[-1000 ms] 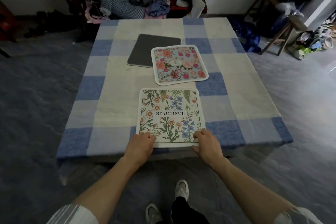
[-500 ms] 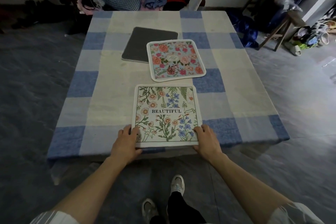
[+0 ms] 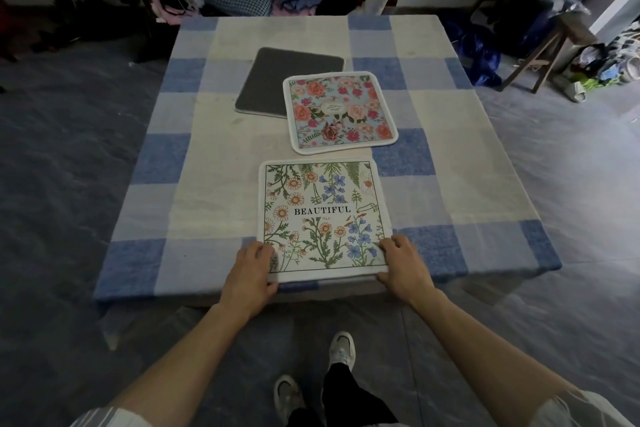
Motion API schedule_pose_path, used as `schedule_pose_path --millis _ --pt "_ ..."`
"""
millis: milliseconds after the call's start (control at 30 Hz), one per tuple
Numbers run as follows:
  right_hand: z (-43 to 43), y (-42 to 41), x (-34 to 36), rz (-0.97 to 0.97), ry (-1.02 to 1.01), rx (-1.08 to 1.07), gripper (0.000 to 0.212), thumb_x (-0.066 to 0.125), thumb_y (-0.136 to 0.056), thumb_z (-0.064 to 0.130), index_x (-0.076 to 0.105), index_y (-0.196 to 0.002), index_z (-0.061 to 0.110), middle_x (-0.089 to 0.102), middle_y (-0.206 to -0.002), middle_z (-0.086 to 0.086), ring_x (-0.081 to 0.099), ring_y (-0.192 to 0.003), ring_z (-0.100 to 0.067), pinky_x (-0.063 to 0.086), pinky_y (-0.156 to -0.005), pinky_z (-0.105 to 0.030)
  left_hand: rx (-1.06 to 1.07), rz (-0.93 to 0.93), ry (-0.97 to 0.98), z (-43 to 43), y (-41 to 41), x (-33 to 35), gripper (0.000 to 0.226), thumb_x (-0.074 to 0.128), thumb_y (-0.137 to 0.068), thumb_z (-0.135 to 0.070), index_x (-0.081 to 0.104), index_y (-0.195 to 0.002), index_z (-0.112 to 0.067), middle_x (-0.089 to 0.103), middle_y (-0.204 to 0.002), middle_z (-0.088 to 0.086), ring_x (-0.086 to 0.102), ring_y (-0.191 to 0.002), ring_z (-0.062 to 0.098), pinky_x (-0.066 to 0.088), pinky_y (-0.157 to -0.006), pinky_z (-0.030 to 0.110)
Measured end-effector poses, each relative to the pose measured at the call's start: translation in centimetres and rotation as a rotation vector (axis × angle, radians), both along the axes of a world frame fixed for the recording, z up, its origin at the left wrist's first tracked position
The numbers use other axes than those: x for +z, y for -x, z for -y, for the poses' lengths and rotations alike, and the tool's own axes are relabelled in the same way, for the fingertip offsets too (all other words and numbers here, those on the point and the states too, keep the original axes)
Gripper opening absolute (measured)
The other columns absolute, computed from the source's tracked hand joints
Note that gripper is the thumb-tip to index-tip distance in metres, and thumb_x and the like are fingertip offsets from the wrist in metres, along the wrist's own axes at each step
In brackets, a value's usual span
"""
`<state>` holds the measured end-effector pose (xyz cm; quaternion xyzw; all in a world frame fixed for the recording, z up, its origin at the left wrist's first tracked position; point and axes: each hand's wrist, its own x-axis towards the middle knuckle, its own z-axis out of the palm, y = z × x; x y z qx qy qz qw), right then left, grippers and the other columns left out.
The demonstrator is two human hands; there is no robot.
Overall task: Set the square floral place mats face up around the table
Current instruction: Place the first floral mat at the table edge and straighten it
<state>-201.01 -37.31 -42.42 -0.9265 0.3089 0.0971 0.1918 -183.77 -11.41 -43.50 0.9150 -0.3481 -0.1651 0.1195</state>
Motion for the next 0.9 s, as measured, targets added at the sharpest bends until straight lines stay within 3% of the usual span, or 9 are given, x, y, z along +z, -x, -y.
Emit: schedule_pose_path --millis 133,267,633,900 --pt "0.3 -0.3 0.6 0.017 0.019 0.041 0.067 0.077 -0.072 0.044 0.046 -0.127 0.022 0.045 -0.132 -0.003 0.045 -0.118 -0.021 0.045 -0.100 -0.038 0.036 -0.025 -0.021 0.7 -0.5 1.0 0.066 0.077 -0.071 -0.041 0.044 -0.124 -0.022 0.043 -0.134 0.002 0.041 -0.119 0.022 0.049 -0.093 0.038" --pt "1.4 -1.7 1.8 0.108 0.018 0.095 0.068 0.072 -0.074 0.052 0.047 -0.130 0.022 0.047 -0.135 -0.001 0.045 -0.119 -0.020 0.043 -0.101 -0.037 0.049 0.074 0.043 2.4 -2.1 2.5 0.051 0.063 -0.083 -0.041 0.045 -0.127 -0.020 0.053 -0.121 0.004 0.046 -0.107 0.019 0.051 -0.084 0.035" --pt "4.4 -6.4 3.3 0.240 0.001 0.166 0.060 0.065 -0.081 0.054 0.048 -0.128 0.021 0.053 -0.129 0.000 0.047 -0.116 -0.020 0.042 -0.098 -0.036 0.074 0.134 0.101 5.3 -5.5 4.8 0.036 0.062 -0.087 -0.034 0.051 -0.120 -0.023 0.054 -0.121 -0.001 0.049 -0.106 0.015 0.051 -0.081 0.031" --pt "7.0 -11.2 3.9 0.203 0.022 0.103 0.052 0.068 -0.083 0.039 0.050 -0.126 0.016 0.054 -0.128 -0.006 0.049 -0.116 -0.026 0.041 -0.099 -0.038 0.032 0.158 0.110 8.3 -13.1 5.7 0.031 0.059 -0.089 -0.033 0.054 -0.116 -0.018 0.057 -0.114 0.003 0.049 -0.103 0.022 0.050 -0.076 0.037"
